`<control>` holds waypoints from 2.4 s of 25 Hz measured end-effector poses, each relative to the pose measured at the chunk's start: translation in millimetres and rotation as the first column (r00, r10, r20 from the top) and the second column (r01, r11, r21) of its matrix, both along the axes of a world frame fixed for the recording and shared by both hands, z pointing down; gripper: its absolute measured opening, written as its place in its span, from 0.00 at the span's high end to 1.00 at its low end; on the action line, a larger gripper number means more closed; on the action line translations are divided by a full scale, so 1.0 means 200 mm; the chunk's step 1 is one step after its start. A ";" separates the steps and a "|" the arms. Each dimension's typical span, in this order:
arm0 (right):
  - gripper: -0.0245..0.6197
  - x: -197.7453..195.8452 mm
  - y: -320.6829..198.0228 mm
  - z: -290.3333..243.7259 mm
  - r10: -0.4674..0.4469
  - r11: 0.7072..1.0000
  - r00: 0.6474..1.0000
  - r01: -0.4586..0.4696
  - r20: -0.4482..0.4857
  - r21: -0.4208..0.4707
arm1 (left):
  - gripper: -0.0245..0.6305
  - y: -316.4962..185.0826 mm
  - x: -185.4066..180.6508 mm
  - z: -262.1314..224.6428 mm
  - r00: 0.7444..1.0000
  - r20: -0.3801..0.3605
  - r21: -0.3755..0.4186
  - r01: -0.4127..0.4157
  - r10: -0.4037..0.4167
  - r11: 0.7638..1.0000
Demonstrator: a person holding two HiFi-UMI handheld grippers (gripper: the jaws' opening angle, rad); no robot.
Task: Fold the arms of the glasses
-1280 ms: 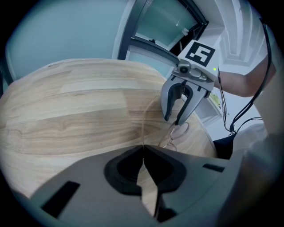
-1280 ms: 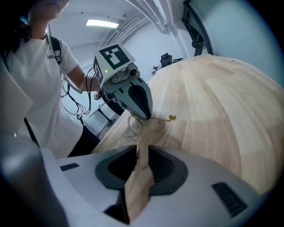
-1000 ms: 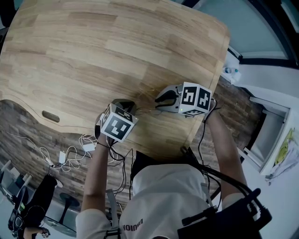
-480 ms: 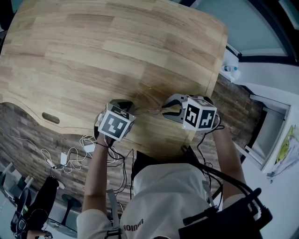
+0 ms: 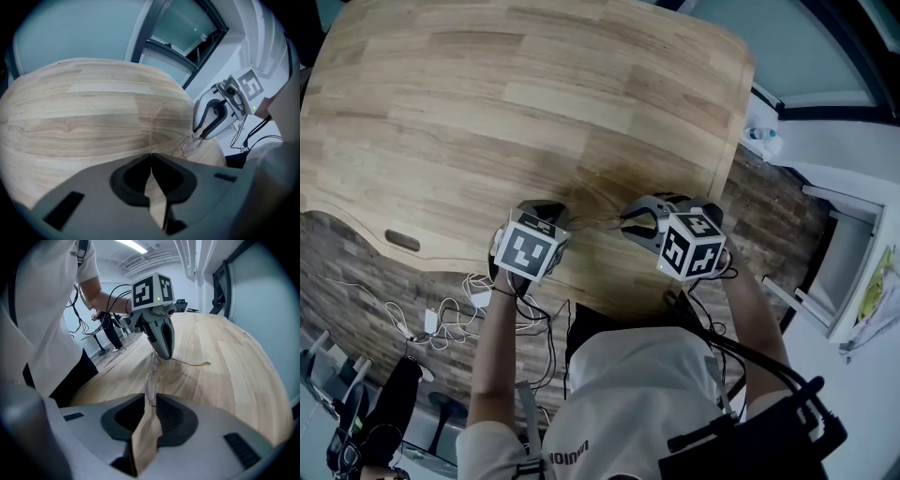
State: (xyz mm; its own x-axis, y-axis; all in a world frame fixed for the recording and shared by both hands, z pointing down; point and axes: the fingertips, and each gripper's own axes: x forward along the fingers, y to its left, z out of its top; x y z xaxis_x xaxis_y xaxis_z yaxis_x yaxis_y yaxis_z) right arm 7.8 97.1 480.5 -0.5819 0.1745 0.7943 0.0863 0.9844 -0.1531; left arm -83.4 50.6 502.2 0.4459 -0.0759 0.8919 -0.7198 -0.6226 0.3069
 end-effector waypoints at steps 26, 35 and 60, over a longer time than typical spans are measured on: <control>0.90 -0.03 -0.03 0.00 0.020 0.991 1.000 -0.019 -0.008 0.130 | 0.93 0.06 0.03 0.00 0.985 -0.005 0.005 -0.175 0.175 0.985; 0.89 -0.03 -0.05 0.00 0.040 0.991 0.999 -0.038 -0.009 0.129 | 0.93 0.10 0.05 0.00 0.958 0.006 0.000 -0.286 0.286 0.958; 0.90 -0.05 -0.02 0.00 0.023 0.996 1.000 -0.022 -0.001 0.084 | 0.92 0.16 0.05 0.01 0.902 -0.130 -0.139 -0.428 0.412 0.893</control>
State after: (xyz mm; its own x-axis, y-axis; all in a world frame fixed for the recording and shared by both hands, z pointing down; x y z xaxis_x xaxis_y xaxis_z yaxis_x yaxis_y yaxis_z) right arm -1.7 93.1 480.8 -0.5837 0.0938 0.8065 0.0638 0.9955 -0.0696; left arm -73.8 82.3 504.5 0.4874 0.2775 0.8279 -0.3644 -0.7970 0.4817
